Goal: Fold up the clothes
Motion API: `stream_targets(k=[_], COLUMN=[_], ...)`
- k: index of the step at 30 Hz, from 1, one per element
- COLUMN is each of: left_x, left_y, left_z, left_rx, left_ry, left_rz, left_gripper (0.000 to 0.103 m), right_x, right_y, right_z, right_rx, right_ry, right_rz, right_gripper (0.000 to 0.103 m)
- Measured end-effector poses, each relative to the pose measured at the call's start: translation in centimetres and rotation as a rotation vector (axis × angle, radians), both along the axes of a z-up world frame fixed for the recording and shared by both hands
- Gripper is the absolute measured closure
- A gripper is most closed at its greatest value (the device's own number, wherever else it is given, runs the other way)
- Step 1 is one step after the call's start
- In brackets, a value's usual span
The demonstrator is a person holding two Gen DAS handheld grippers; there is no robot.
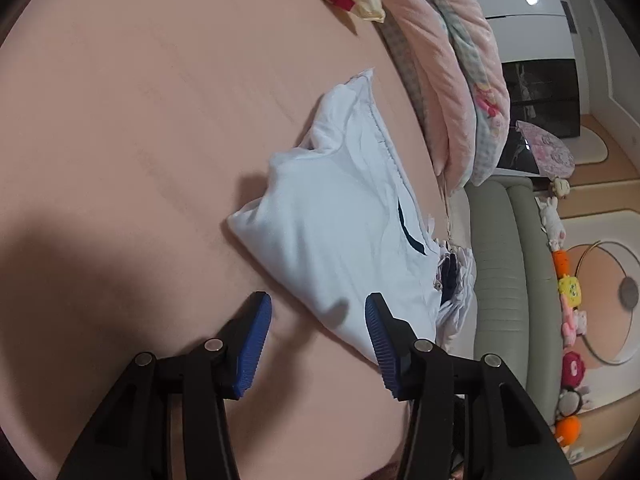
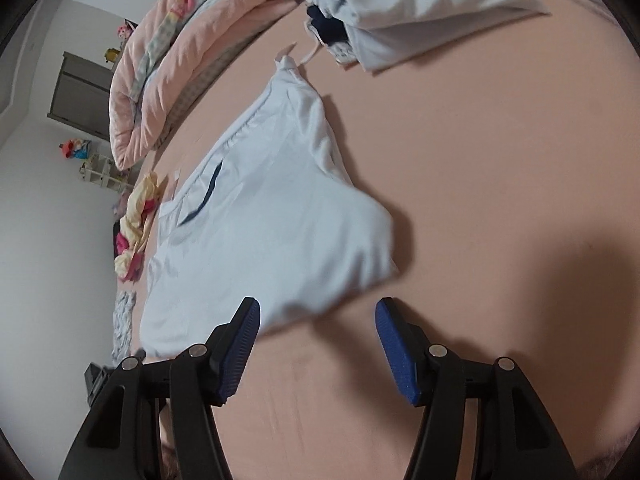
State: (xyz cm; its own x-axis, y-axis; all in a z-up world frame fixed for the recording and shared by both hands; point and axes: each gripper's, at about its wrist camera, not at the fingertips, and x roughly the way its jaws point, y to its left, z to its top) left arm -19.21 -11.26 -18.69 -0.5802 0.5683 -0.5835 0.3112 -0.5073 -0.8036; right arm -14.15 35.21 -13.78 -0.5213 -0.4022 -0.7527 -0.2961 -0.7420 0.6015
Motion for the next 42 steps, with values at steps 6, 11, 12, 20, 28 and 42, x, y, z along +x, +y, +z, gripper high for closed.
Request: stream_targets(k=[6, 11, 12, 20, 28, 42], left_x=[-1.6, -3.1, -3.3, 0.0, 5.4, 0.3], left_y=[0.0, 0.9, 1.4, 1.2, 0.4, -0.3], left_z=[0.4, 0.9, 1.3, 4.4, 2.9, 10.1], left_rx=[-0.065, -0.186, -0.236, -0.272, -0.229, -0.560], left_ry=[0.042, 0.068, 0.063, 0.068, -0.047, 0.047], left_rz=[0.039, 0.019, -0.003, -0.107, -0.116, -0.273], left_gripper=[0.057, 0.059, 0.077, 0.085, 0.082, 0.079], right_x=[-2.7, -3.2, -3.4, -0.1, 4.6, 5.4], right_y=[-0.6, 0.2, -0.2, -2.3, -1.6, -1.3], right_z=[-0.5, -0.9, -0.7, 4.6, 1.9, 9.4], right_rx=[0.064, 0.020, 0.069, 0.191, 0.162, 0.508], right_ry=[0.078, 0.130, 0.124, 0.247, 0.049, 0.186], right_rz=[-0.069, -0.084, -0.068, -0.027, -0.007, -0.049], right_gripper=[0.043, 0.047, 0.068, 0.088, 0.089, 0.078])
